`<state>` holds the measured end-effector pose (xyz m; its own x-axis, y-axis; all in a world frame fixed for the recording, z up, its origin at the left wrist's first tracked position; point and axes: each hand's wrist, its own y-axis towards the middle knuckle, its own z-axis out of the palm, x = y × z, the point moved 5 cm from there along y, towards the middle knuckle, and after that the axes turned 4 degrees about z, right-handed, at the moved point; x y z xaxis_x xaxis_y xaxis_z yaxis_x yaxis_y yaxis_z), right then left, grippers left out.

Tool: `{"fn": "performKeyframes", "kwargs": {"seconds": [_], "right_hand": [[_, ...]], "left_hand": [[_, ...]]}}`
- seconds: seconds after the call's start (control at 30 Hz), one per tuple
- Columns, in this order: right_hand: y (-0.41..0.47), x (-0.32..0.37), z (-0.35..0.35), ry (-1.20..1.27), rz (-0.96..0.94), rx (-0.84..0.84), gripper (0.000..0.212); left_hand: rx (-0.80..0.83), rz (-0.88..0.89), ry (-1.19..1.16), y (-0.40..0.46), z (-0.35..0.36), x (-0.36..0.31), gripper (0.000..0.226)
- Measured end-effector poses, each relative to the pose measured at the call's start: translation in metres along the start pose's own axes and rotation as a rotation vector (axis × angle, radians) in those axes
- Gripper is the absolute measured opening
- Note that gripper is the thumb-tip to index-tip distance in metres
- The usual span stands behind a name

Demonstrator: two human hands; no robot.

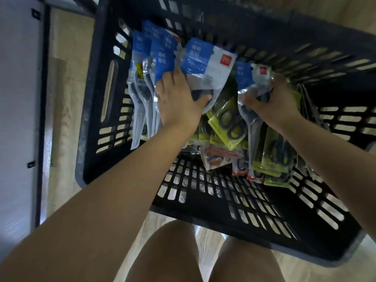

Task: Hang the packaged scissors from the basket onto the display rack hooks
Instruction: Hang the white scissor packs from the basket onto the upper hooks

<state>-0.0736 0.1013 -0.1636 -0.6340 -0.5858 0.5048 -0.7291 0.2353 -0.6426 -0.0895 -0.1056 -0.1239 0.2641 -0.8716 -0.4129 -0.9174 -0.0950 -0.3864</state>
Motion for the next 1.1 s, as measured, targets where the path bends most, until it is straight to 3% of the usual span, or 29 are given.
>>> {"fn": "performKeyframes", "kwargs": {"seconds": [0.1, 0.17, 0.27, 0.4, 0.6, 0.83, 0.97, 1.1], "right_hand": [[0.003, -0.005, -0.002, 0.084, 0.016, 0.016, 0.101], [-0.001, -0.007, -0.003, 0.15, 0.064, 0.034, 0.088], [-0.01, -0.012, -0.002, 0.314, 0.145, 0.084, 0.034], [-0.023, -0.016, -0.003, 0.468, 0.26, 0.127, 0.033], [-0.056, 0.024, -0.019, 0.504, 0.21, 0.164, 0.03], [-0.122, 0.166, -0.092, 0.445, -0.028, 0.195, 0.039], [-0.184, 0.299, -0.159, 0.356, -0.355, 0.259, 0.023], [-0.273, 0.43, -0.239, 0.374, -0.614, 0.186, 0.016]], "left_hand": [[0.034, -0.012, -0.136, -0.005, 0.003, -0.001, 0.074], [0.073, -0.089, -0.347, -0.01, 0.004, 0.001, 0.063], [0.158, -0.232, -0.588, -0.015, 0.004, 0.009, 0.048], [0.207, -0.306, -0.695, -0.02, 0.0, 0.016, 0.04], [0.128, -0.393, -0.843, -0.042, -0.044, 0.003, 0.035], [-0.02, -0.285, -0.928, -0.068, -0.181, -0.038, 0.028], [-0.159, -0.176, -1.017, -0.086, -0.305, -0.071, 0.02], [-0.382, -0.093, -1.075, -0.123, -0.452, -0.11, 0.018]]}}
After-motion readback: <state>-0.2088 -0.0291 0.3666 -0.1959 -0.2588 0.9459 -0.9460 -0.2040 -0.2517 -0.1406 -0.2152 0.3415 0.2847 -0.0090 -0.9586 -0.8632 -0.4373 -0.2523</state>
